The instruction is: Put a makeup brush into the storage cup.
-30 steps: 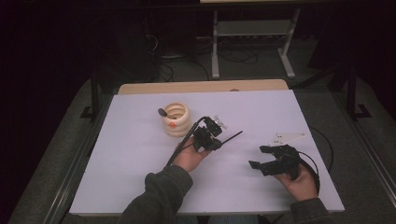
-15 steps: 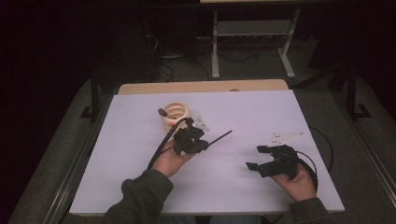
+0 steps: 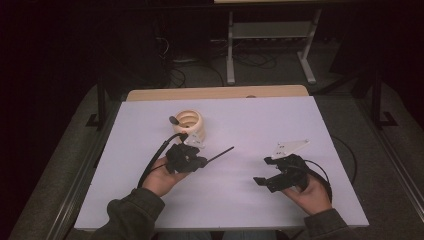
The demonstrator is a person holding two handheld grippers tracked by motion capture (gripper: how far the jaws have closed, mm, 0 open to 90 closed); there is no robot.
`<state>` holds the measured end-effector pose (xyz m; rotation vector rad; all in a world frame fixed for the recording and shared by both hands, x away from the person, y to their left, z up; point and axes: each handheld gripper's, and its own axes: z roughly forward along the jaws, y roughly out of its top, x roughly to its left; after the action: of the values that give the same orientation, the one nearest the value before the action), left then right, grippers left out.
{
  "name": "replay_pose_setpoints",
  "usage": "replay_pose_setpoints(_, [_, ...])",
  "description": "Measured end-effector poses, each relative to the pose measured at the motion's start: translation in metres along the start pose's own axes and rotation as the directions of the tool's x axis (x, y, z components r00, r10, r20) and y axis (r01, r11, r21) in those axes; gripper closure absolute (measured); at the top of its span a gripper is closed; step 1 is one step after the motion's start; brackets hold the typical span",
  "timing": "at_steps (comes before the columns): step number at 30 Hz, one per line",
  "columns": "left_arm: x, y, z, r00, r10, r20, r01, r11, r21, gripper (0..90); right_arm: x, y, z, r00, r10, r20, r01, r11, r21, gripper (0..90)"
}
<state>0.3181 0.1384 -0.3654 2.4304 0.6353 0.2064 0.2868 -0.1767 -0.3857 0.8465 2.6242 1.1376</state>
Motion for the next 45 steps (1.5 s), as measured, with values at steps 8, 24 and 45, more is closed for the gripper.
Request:
replay_pose_setpoints(8, [-0.001,-0.007,-0.017,0.9994,0.031,0.017,-0.031,0.9994,-0.016,86.1,0.003,0.024,-0.002,0.9982,-0.035,-0.048,0.035,0.9994,0.002,22.3])
replay_pose_setpoints(24, [-0.014,-0.013,-0.022,0.9816,0.156,0.109,-0.154,0.9877,-0.025,86.0,0.024,0.076,0.012,0.9691,-0.188,-0.160,0.196,0.9798,0.037,22.5])
replay_pose_setpoints(45, [-0.039,-0.012,-0.013,0.8992,0.341,0.274,-0.353,0.9357,-0.007,86.0,0.046,0.072,0.060,0.8689,-0.238,-0.434,0.337,0.9268,0.166,80.7])
